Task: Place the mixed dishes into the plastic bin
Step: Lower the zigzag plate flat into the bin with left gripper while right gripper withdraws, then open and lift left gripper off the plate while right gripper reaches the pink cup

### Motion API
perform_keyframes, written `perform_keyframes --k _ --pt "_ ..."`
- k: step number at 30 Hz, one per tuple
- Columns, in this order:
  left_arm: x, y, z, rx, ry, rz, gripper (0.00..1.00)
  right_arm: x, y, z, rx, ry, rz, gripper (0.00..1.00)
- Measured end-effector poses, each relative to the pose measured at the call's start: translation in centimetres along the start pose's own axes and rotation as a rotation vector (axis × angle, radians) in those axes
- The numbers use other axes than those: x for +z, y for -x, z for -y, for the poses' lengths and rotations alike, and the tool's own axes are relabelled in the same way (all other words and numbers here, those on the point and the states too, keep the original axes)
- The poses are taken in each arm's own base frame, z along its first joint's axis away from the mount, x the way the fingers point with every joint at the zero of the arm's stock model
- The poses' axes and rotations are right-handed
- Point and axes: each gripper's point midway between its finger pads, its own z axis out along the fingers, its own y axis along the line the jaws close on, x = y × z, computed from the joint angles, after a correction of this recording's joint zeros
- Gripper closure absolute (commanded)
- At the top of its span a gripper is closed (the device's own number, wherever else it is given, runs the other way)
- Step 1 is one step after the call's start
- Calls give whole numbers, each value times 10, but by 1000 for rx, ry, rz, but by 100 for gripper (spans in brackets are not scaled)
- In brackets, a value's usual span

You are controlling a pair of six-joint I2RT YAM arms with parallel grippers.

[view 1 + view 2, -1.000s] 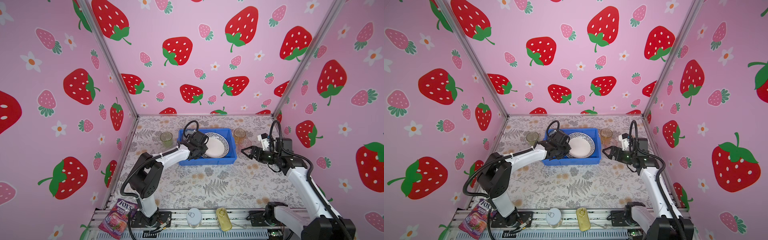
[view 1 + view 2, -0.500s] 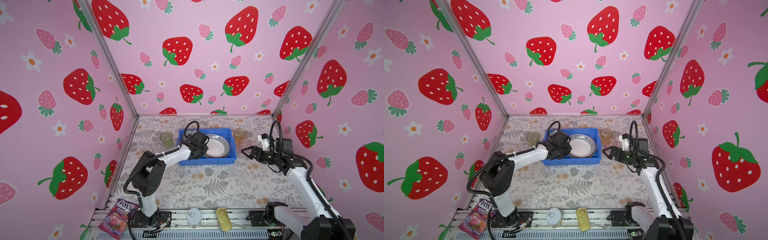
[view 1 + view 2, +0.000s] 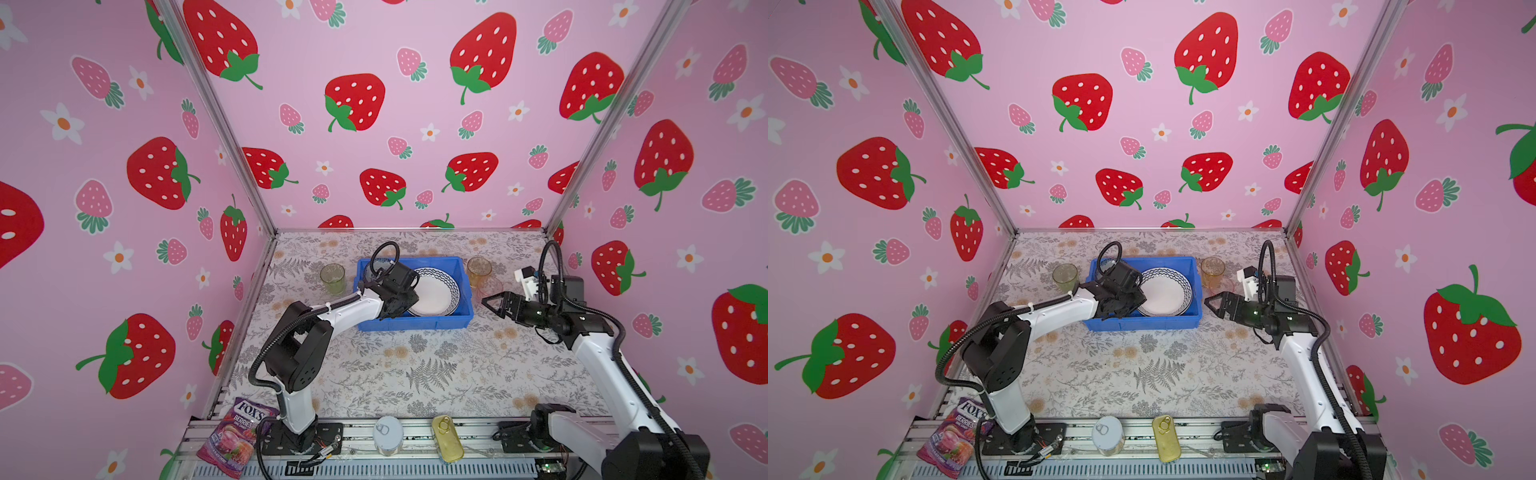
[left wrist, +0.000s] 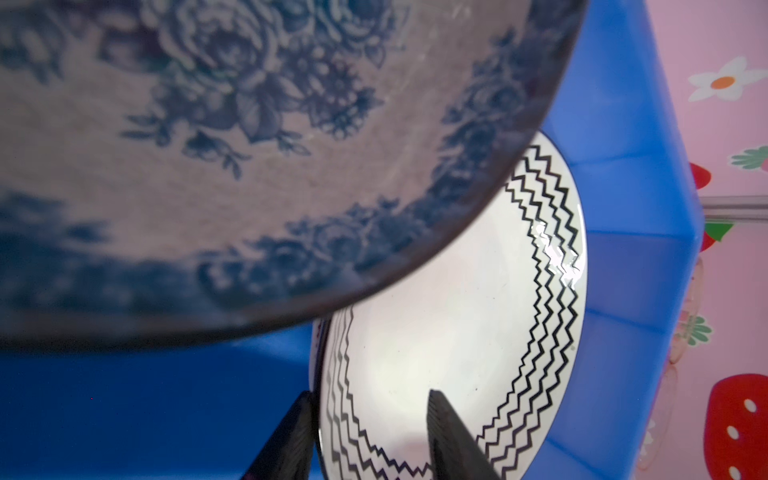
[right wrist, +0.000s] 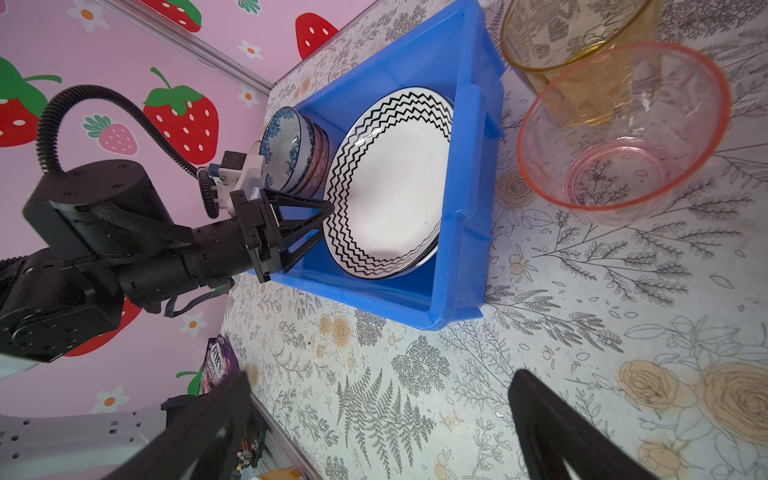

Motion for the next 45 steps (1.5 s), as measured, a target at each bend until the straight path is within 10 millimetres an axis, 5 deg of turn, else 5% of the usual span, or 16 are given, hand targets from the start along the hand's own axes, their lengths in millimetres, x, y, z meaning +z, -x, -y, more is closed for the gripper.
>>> perform_keyframes --k 14,27,33,39,45 --pt "-21 -4 28 95 -50 1 2 -1 1 11 17 -64 -2 1" --pt "-122 12 58 226 -204 97 1 -11 57 42 -6 -331 55 2" --pt "-161 21 36 270 -193 155 1 -1 73 75 4 -465 32 17" --pt "-181 33 -16 246 -125 197 1 13 84 104 16 -549 -3 35" --pt "-199 45 -69 179 -66 239 1 30 95 120 18 -582 -27 43"
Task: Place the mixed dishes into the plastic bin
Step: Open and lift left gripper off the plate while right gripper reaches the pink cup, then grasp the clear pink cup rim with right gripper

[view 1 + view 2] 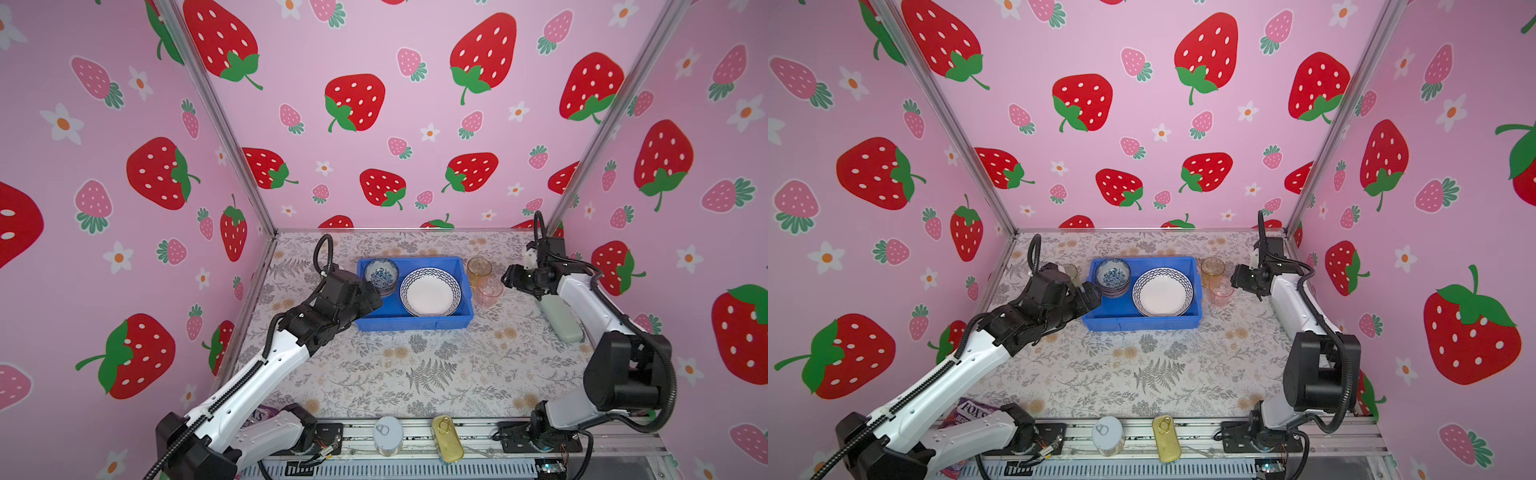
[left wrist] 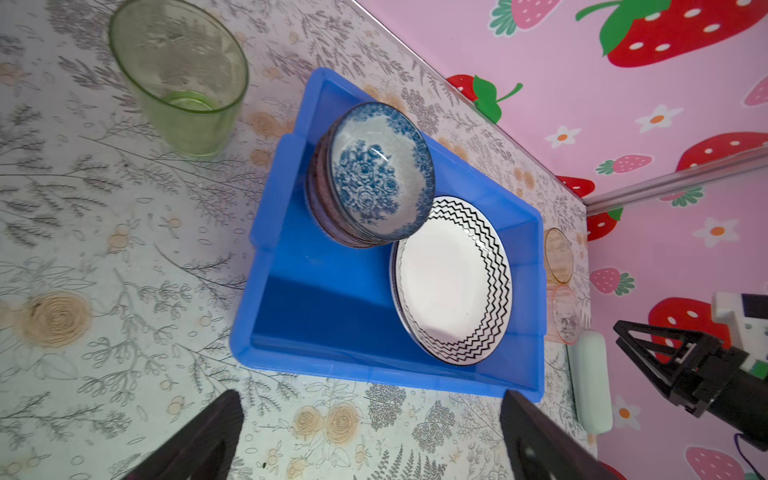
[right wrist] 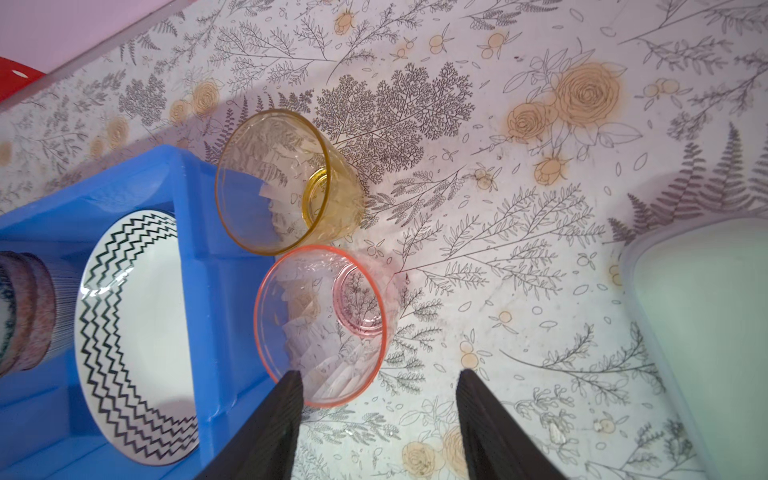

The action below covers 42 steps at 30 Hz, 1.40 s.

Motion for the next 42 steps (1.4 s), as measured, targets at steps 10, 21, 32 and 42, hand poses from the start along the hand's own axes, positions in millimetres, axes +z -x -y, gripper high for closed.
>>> perform_keyframes --k 10,21,32,42 --pt "-23 0 -56 -74 90 31 1 43 -7 -6 -41 -43 -75 52" --pt "-25 -5 -70 -100 111 19 1 60 -18 -2 -60 -83 -118 69" --pt "-21 -12 -79 -117 125 -11 1 60 -19 -2 -80 -111 -113 83" --pt "-23 -12 -81 -134 111 -10 1 60 -21 -4 -114 -133 -118 95"
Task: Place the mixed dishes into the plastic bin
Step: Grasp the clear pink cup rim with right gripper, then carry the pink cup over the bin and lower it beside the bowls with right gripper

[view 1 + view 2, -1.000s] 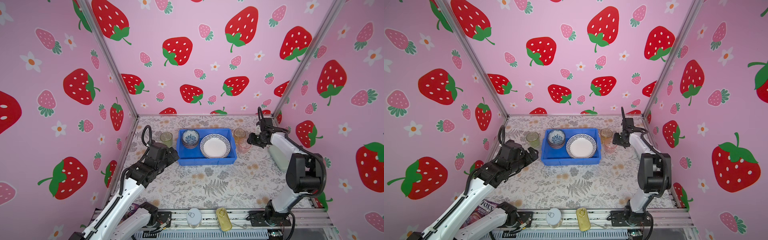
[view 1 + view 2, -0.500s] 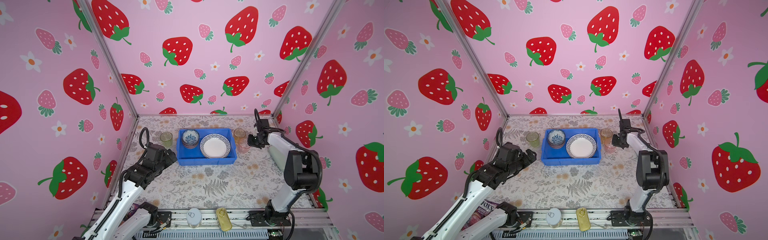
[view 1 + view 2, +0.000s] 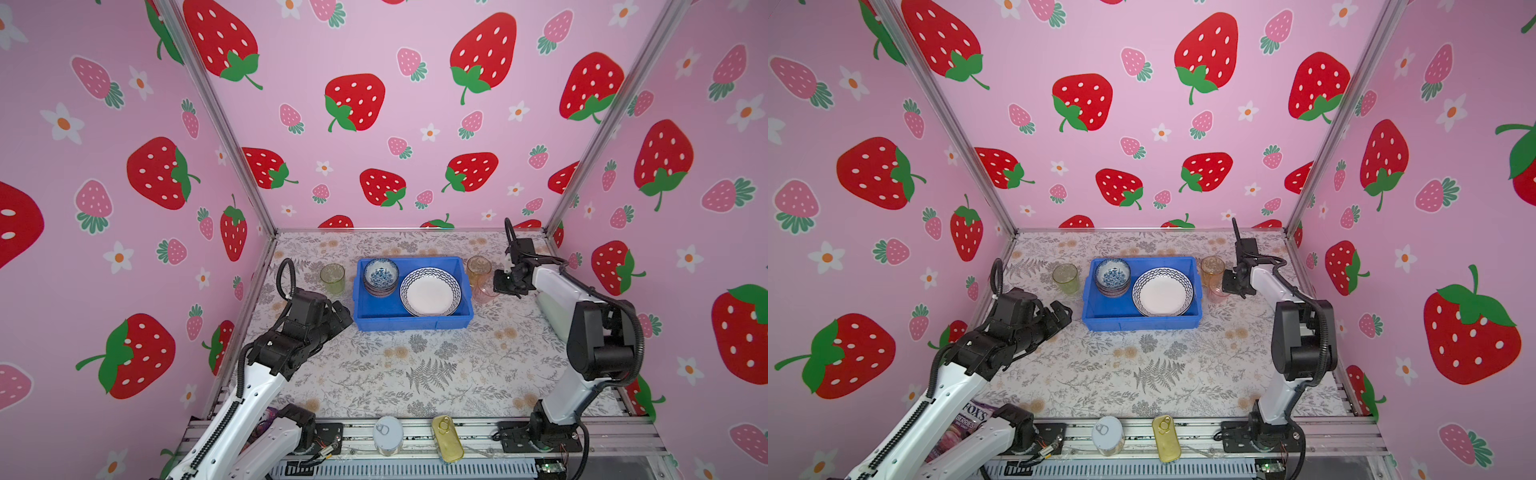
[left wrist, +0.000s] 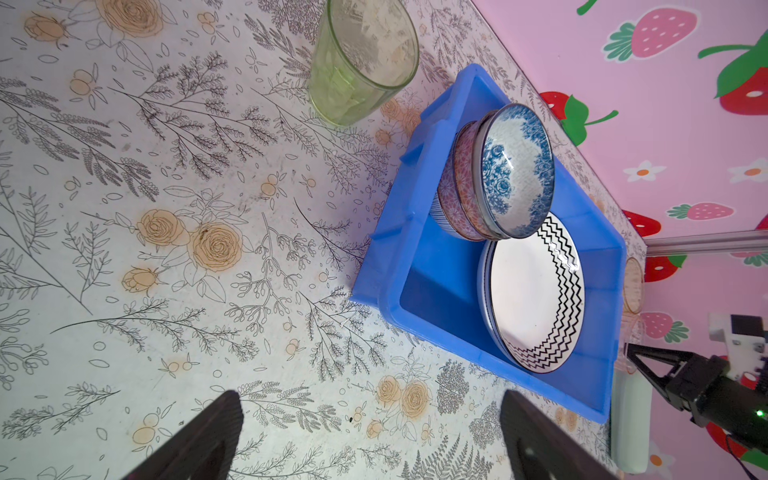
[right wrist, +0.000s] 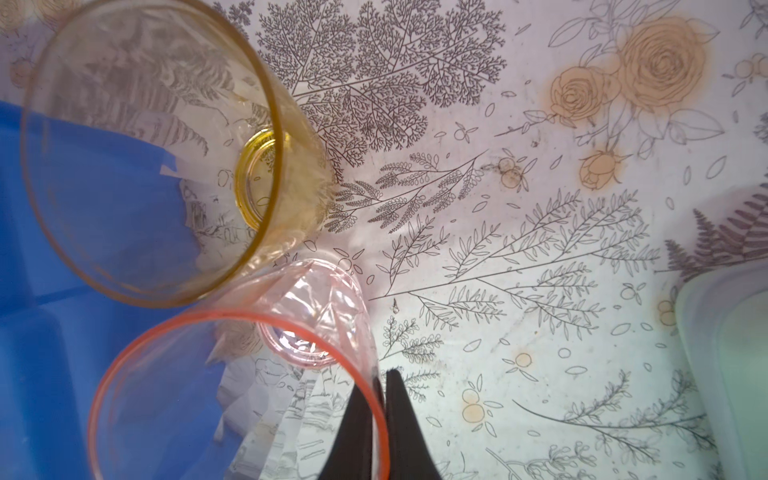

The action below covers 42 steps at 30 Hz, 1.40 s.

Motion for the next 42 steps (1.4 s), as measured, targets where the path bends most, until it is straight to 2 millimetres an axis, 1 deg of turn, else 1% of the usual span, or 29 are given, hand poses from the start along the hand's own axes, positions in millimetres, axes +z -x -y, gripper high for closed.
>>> perform_keyframes --k 5,8,14,20,26,30,33,38,42 --pt "0 -1 -4 -6 8 -3 1 -5 0 -1 -19 -26 -8 98" --pt "0 -1 -4 -10 6 -6 1 -13 1 -3 -36 -43 -7 98" --pt "0 -1 -5 -23 1 -13 1 -41 3 -7 -74 -63 14 98" --pt "1 1 -7 -38 2 -19 1 -69 -2 -12 -105 -72 22 99" --pt "9 4 -14 -53 24 -46 1 -105 3 -24 -133 -50 71 99" --pt "18 6 -18 -62 37 -76 1 -130 8 -43 -166 -13 117 99" --pt "24 10 -17 -66 37 -97 1 -141 7 -63 -198 25 131 99" --pt "27 21 -10 -68 8 -110 1 -155 0 -103 -260 93 142 99" --pt "26 28 -7 -70 -16 -105 1 -165 -3 -142 -310 153 158 99"
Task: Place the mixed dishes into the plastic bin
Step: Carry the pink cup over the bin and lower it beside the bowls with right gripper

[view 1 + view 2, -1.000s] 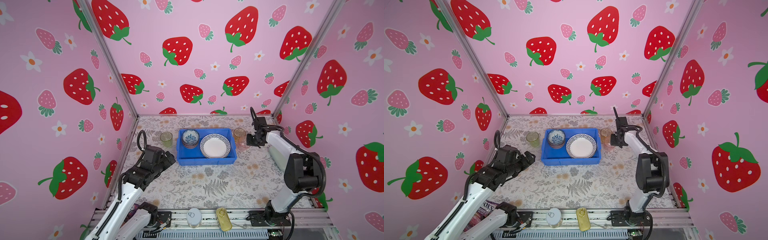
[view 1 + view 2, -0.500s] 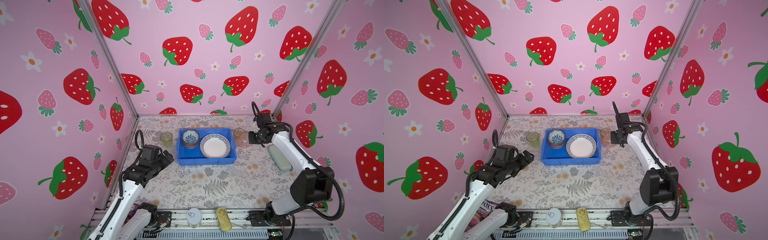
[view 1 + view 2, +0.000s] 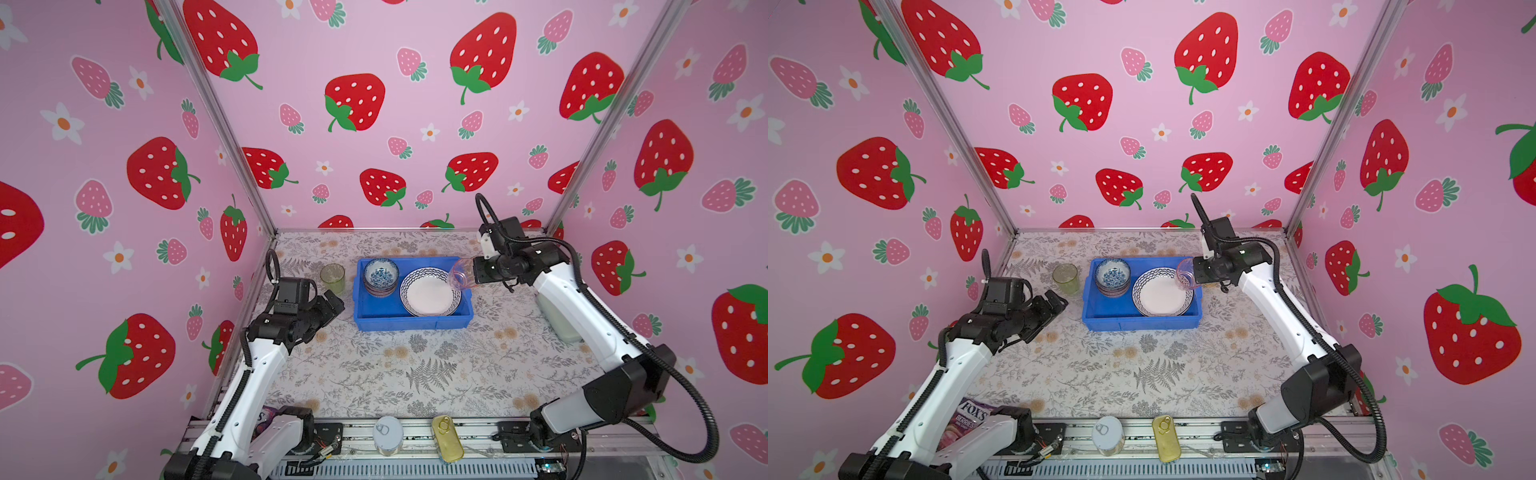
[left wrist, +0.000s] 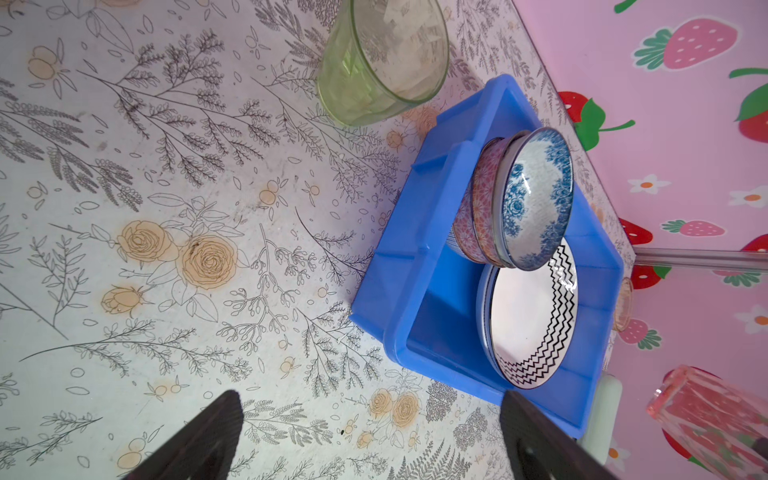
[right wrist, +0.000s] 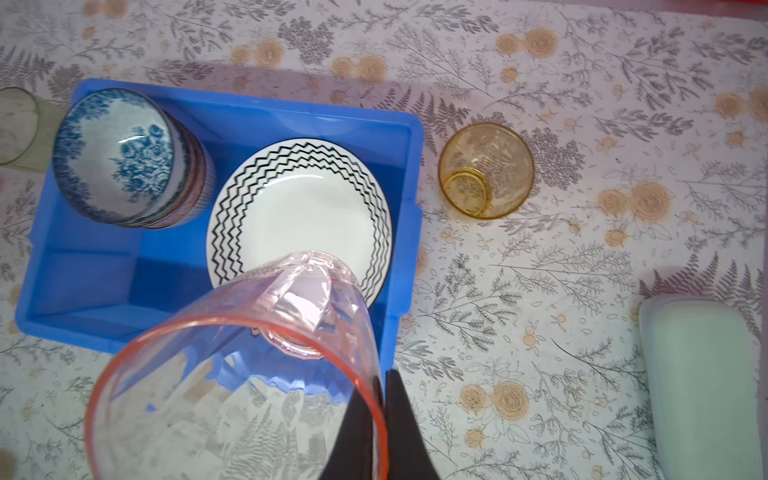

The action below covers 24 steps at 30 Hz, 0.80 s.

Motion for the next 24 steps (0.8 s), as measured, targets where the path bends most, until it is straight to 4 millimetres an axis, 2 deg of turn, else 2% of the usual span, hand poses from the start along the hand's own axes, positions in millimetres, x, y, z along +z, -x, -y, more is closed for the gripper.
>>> perform_keyframes --k 3,7,13,18,24 --pt "-1 1 0 -2 -9 -4 1 7 6 -33 -45 43 -6 99" --pt "-4 2 0 -4 -21 -1 1 29 8 -78 -106 88 -39 99" --pt "-15 5 -6 -13 -26 16 1 63 1 -136 -194 137 -91 99" --pt "-20 4 -9 -14 -27 21 1 87 -7 -162 -232 157 -125 99" --pt "-22 3 -10 -18 -28 18 1 114 -14 -169 -239 151 -166 99"
